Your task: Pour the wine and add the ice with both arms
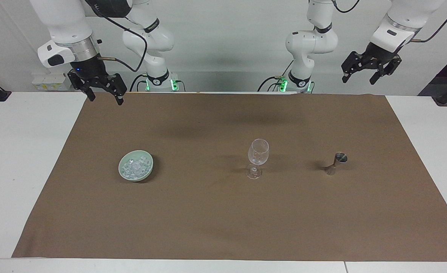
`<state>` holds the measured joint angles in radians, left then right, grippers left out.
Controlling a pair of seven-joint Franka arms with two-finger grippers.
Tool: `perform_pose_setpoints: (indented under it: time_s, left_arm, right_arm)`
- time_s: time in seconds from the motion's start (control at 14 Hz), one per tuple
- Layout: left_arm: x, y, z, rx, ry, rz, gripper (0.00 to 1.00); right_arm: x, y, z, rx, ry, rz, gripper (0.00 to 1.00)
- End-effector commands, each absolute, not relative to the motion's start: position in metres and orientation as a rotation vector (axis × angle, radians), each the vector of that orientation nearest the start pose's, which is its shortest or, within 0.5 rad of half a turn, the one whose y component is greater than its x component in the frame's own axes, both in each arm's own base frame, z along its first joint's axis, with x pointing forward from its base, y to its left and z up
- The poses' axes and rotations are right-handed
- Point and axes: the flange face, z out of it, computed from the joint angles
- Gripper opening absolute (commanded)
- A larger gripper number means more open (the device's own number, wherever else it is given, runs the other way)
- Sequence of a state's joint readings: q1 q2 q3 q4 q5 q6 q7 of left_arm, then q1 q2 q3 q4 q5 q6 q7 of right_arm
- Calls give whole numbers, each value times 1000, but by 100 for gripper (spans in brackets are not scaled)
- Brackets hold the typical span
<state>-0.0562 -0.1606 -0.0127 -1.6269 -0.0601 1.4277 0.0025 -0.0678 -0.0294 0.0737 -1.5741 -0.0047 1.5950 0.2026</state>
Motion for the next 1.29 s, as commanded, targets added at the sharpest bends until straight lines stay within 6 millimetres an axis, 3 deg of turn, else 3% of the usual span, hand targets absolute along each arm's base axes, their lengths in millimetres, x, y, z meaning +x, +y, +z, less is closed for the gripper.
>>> perform_pose_setpoints:
  time_s: [0.0,0.86,1.07,1.21]
  left_arm:
    - [484,-41,672,-3182,150,34,100]
    - [482,-31,668,-3187,5,70,100]
    - [489,-28,656,-3177,-274,99,100]
    - [496,-13,643,-3194,-504,100,100]
  right_arm:
    - [547,4,642,-3104,320,-64,100]
    - [547,4,642,-3104,320,-64,100]
    - [547,4,642,-3104,320,-64,100]
    - [547,4,642,-3104,320,-64,100]
